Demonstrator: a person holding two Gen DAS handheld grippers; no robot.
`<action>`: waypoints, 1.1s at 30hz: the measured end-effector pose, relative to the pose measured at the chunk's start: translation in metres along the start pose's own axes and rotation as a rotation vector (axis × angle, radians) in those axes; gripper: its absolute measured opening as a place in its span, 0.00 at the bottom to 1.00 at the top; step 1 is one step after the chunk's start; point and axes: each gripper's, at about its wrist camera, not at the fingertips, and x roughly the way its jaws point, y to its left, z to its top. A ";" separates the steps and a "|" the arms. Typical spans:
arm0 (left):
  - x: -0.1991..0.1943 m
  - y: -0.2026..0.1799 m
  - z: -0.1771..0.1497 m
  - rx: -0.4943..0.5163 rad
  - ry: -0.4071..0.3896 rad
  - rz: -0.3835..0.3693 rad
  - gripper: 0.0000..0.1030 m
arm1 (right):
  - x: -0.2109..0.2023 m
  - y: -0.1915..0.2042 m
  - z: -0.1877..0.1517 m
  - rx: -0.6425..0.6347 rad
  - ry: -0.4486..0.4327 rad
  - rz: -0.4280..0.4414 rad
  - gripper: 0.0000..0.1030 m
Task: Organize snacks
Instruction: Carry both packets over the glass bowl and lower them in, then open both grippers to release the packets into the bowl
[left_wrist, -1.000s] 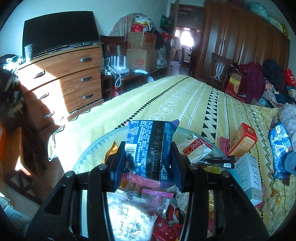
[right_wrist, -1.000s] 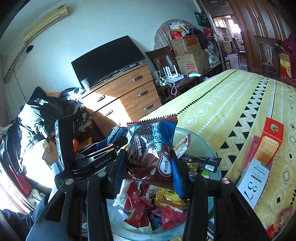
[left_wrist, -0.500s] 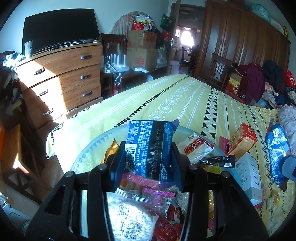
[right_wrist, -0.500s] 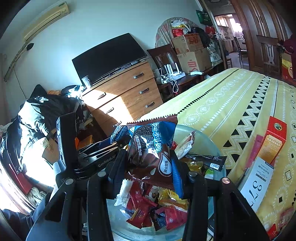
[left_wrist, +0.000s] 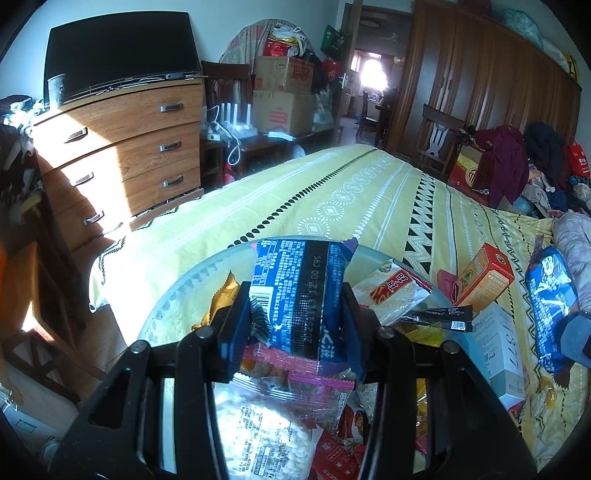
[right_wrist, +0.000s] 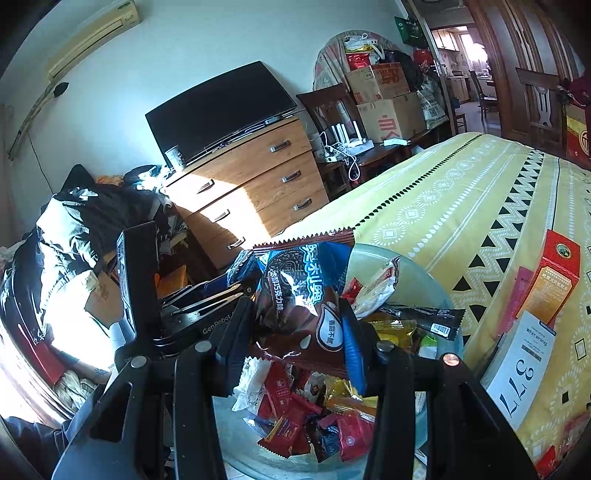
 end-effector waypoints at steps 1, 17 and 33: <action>0.000 0.000 0.000 -0.001 0.001 0.000 0.44 | 0.000 0.000 0.000 0.000 0.001 0.000 0.47; 0.000 0.001 -0.001 -0.002 0.001 -0.001 0.44 | 0.008 0.004 -0.002 -0.004 0.011 0.001 0.47; 0.006 -0.004 -0.008 -0.004 0.015 -0.007 0.44 | 0.011 0.002 -0.005 -0.001 0.019 0.003 0.47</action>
